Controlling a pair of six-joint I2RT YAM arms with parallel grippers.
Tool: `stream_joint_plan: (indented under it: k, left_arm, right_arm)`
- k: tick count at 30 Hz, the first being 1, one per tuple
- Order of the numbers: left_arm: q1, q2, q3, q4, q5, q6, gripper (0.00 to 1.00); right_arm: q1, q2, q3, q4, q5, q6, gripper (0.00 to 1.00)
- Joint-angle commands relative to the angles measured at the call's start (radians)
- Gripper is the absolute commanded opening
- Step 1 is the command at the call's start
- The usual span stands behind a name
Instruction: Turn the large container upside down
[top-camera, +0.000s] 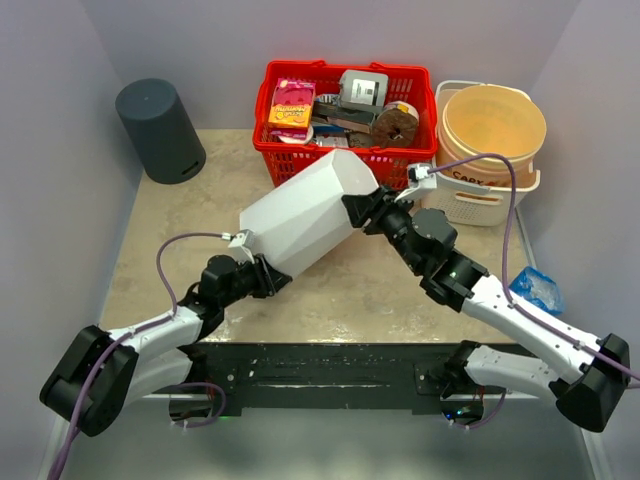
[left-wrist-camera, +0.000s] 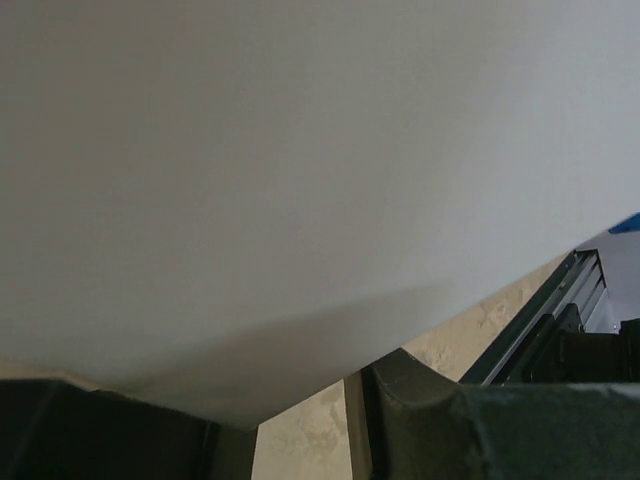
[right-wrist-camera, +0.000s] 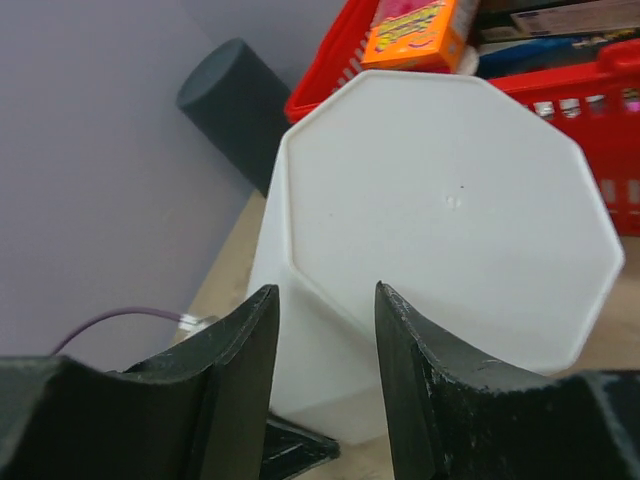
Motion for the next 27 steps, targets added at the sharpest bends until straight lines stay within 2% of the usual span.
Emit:
stream_joint_plan:
  k: [1,15,27]
  left_arm:
    - [-0.036,-0.034,0.002,0.213,0.079,0.032,0.31]
    - [-0.034,-0.028,-0.063,0.270,0.030,0.009,0.34]
    - [-0.036,-0.094,-0.054,0.152,-0.059,0.017,0.35]
  right_arm:
    - [0.120,0.055,0.041,-0.021,-0.234,0.053,0.47]
    - [0.157,0.177,0.100,-0.020,-0.223,0.050,0.48]
    - [0.165,0.231,0.104,0.032,-0.254,0.072,0.49]
